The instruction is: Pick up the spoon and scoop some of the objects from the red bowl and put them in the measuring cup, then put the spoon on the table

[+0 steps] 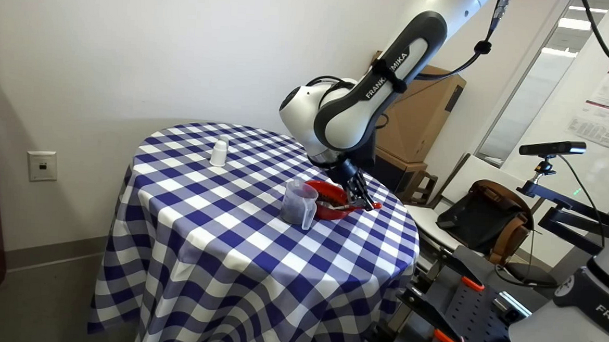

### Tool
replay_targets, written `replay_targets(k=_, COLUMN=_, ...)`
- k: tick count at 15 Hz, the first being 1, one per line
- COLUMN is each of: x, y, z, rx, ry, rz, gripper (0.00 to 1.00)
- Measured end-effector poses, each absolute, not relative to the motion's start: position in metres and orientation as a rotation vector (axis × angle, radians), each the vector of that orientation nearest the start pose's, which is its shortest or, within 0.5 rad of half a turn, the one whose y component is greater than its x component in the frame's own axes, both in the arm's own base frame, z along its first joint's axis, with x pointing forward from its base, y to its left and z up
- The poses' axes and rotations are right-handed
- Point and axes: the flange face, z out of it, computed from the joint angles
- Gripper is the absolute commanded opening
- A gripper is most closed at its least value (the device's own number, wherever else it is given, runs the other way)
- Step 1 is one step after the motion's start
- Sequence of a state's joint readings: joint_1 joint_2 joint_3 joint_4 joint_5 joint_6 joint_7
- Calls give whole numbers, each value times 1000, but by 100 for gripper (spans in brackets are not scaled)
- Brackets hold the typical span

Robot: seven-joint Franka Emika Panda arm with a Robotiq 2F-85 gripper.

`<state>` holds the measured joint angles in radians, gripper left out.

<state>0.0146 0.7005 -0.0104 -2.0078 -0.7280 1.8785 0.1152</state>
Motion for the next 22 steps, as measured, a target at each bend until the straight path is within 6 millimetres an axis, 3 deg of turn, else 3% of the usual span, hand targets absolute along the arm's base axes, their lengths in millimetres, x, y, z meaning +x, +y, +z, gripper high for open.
replay_targets(k=5, x=509, y=-67, z=90, rx=2418, ry=461, rz=-1012, gripper=10)
replay_targets(k=14, x=519, y=-116, z=105, rx=2611, ry=343, rz=-1069, gripper=10)
replay_targets(k=22, x=513, y=-133, z=108, rx=2788, ry=323, rz=-1136, gripper=10)
